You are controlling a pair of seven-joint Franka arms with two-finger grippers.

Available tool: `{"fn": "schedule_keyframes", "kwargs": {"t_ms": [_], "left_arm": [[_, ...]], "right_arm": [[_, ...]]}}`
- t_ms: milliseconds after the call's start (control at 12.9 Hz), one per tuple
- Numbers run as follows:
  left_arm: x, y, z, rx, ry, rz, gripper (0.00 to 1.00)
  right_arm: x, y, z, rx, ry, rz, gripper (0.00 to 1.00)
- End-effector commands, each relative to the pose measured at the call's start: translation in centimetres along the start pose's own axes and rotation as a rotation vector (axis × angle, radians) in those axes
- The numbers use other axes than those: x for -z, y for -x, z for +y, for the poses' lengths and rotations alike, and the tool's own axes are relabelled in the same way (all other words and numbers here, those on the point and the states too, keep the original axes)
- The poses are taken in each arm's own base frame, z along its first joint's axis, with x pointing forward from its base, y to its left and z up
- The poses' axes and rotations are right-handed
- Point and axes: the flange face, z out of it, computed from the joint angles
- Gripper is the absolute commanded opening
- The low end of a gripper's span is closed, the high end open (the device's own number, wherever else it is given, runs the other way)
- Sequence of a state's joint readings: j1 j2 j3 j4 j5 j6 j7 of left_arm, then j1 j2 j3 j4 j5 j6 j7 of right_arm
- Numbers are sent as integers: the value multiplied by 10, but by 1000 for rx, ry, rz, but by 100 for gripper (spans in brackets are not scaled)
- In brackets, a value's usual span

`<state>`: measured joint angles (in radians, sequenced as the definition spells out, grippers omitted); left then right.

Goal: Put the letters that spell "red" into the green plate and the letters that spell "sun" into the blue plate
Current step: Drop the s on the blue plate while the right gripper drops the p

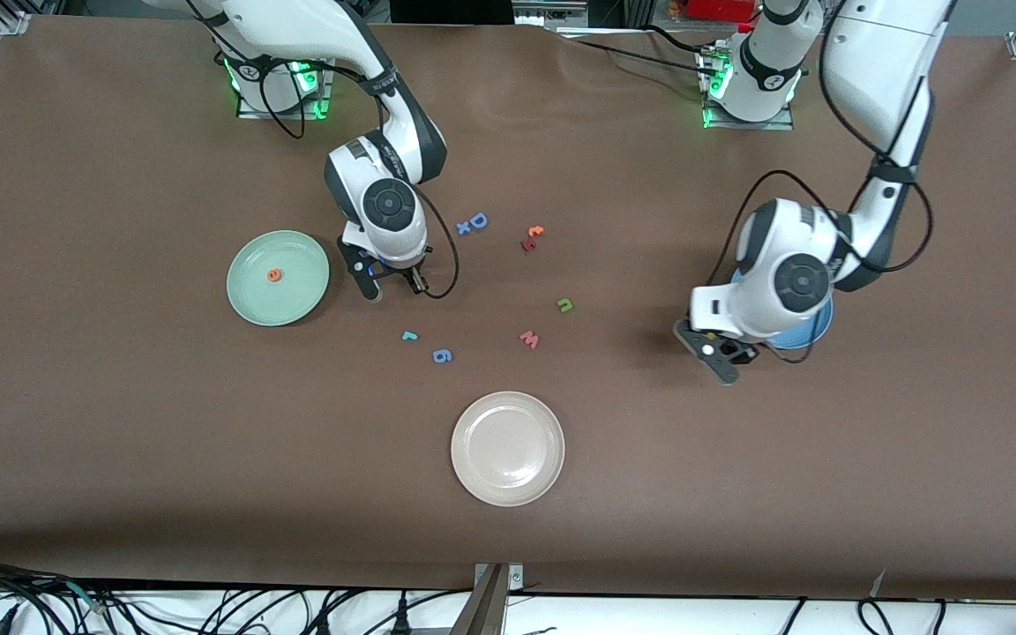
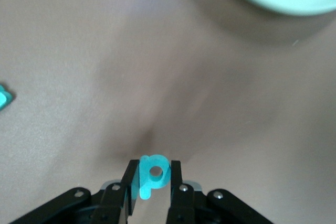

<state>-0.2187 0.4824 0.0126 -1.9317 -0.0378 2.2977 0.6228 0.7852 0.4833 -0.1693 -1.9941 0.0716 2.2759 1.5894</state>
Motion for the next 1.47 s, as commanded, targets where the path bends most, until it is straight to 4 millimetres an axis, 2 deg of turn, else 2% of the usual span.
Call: {"fn": "schedule_keyframes", "kwargs": {"t_ms": [0,232,309,464,541,696,928,1082,1160,1237,1314,1392], "left_arm": [[5,39,-19,25,56,-35,17],[-10,70,-36,43,89,-72,17],[-17,76,-35,47,100,-84,17],[-28,89,-38,66,119,-101,17],[-33,95,-39,76,126,-107,17],[-39,107,-44,96,139,-116,18],[-44,115,-52,99,145,-115,21],[-46,121,-59,88,149,-111,21],[-47,123,-62,86,150,-110,26],[-48,122,-62,86,150,-112,51],[-48,122,-63,87,144,-105,91],[-46,120,-64,89,137,-97,100]], "right_arm": [[35,-41,14,86,42,-17,13],[50,-97,31,204,79,-32,13],[52,-112,36,231,92,-38,13],[46,-145,50,282,108,-49,14],[36,-159,60,318,120,-56,14],[23,-169,69,336,116,-55,14],[-15,-172,85,329,71,-22,14],[-31,-172,91,333,54,-3,16],[-33,-174,91,333,57,-3,27],[-31,-177,92,326,58,-7,55],[-29,-177,92,320,58,-9,68],[-23,-176,92,317,50,-11,72]]}}
